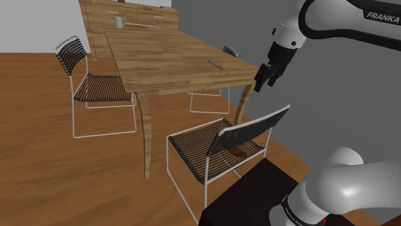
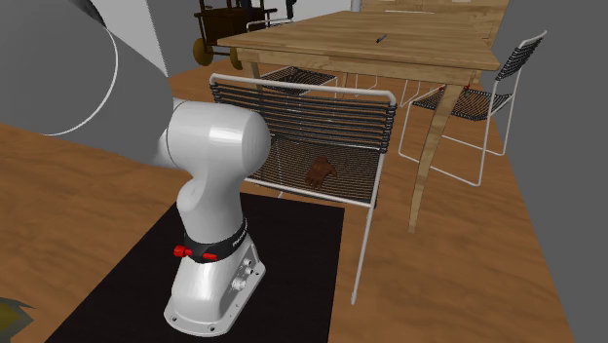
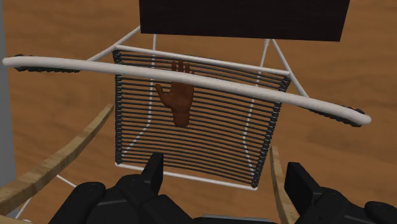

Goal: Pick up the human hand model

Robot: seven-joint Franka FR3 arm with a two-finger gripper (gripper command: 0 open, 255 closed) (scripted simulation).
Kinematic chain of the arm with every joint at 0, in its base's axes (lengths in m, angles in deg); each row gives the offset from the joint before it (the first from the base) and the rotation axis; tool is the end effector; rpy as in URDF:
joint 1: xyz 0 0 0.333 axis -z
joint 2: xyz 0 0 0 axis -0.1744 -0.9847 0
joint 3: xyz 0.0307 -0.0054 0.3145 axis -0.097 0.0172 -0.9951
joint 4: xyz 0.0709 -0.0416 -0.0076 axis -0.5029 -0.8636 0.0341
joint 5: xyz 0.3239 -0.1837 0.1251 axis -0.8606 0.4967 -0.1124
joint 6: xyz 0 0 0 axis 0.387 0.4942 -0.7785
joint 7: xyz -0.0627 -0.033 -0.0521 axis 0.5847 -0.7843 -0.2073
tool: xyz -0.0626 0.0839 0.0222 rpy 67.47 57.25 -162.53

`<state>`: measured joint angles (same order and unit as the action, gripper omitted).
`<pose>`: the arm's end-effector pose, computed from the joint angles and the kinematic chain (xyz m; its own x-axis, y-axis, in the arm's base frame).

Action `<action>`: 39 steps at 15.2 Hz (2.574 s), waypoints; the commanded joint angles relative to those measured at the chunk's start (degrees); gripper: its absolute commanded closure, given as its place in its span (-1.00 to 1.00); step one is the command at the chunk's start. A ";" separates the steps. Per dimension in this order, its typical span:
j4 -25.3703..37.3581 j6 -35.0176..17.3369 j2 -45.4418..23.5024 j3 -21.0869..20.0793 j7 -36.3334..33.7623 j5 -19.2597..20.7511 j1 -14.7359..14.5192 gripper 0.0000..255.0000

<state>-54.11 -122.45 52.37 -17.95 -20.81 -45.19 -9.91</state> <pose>0.3034 -0.0257 0.6261 0.9922 -0.0087 0.1241 -0.0151 -0.9986 0.0502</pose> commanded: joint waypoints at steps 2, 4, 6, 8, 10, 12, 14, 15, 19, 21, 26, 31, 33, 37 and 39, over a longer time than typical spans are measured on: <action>-1.26 -1.55 -0.70 0.39 0.44 0.28 0.02 -1.00; -3.61 -4.70 -2.31 1.19 1.31 0.86 0.06 -1.00; -5.71 -7.91 -4.21 1.99 2.18 1.43 0.14 -1.00; -7.58 -11.18 -6.41 2.80 3.02 2.01 0.22 -1.00; -9.19 -14.50 -8.92 3.62 3.85 2.58 0.31 -1.00; -10.54 -17.87 -11.72 4.44 4.67 3.13 0.40 -1.00; -11.62 -21.27 -14.83 5.25 5.49 3.64 0.50 -1.00; -12.06 -22.97 -16.49 5.65 5.90 3.88 0.54 -1.00; -13.10 -29.78 -23.81 7.21 7.55 4.66 0.68 -1.00; -13.19 -33.12 -27.84 7.94 8.41 4.91 0.75 -1.00; -12.15 -41.07 -38.78 9.50 10.75 4.93 0.90 -1.00; -9.37 -48.05 -50.51 10.34 13.46 3.94 1.34 -1.00; -7.78 -50.47 -55.30 10.39 14.59 3.34 1.70 -1.00; -5.42 -53.85 -62.03 10.11 15.97 2.45 2.41 -1.00; -5.29 -55.28 -63.61 9.94 16.02 2.18 2.55 -1.00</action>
<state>-59.51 -177.04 -10.42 -7.95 -4.88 -42.89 -7.44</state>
